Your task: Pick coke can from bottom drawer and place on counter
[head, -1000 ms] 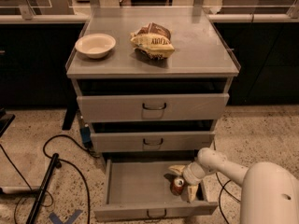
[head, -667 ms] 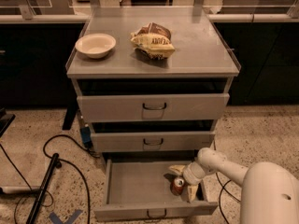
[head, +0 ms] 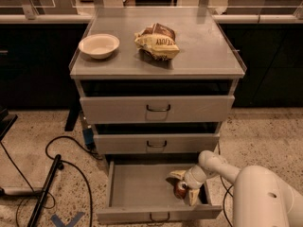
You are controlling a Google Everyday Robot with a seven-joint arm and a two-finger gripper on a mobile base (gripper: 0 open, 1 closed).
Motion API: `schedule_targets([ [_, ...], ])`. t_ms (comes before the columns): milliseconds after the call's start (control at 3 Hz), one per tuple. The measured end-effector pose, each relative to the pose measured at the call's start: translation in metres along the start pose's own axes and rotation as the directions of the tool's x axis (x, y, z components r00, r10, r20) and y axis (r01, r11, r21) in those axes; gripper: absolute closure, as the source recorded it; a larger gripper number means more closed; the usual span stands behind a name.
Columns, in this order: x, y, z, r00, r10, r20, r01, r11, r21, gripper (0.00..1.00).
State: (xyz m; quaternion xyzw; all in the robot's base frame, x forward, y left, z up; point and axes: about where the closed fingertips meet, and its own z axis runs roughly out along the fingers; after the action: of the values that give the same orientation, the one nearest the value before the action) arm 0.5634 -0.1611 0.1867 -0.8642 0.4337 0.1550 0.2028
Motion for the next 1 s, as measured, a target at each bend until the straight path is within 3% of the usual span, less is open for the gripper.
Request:
schedule_targets([
  [333, 0.000, 0.000, 0.000, 1.000, 0.000, 0.000, 0.000, 1.0000, 0.000, 0.00],
  [667, 0.016, -0.052, -0.023, 0.999, -0.019, -0.031, 0.019, 0.9995, -0.026, 0.00],
  [1000, 0.028, -0.040, -0.021, 0.999, 0.007, -0.034, -0.008, 0.9999, -0.014, 0.00],
])
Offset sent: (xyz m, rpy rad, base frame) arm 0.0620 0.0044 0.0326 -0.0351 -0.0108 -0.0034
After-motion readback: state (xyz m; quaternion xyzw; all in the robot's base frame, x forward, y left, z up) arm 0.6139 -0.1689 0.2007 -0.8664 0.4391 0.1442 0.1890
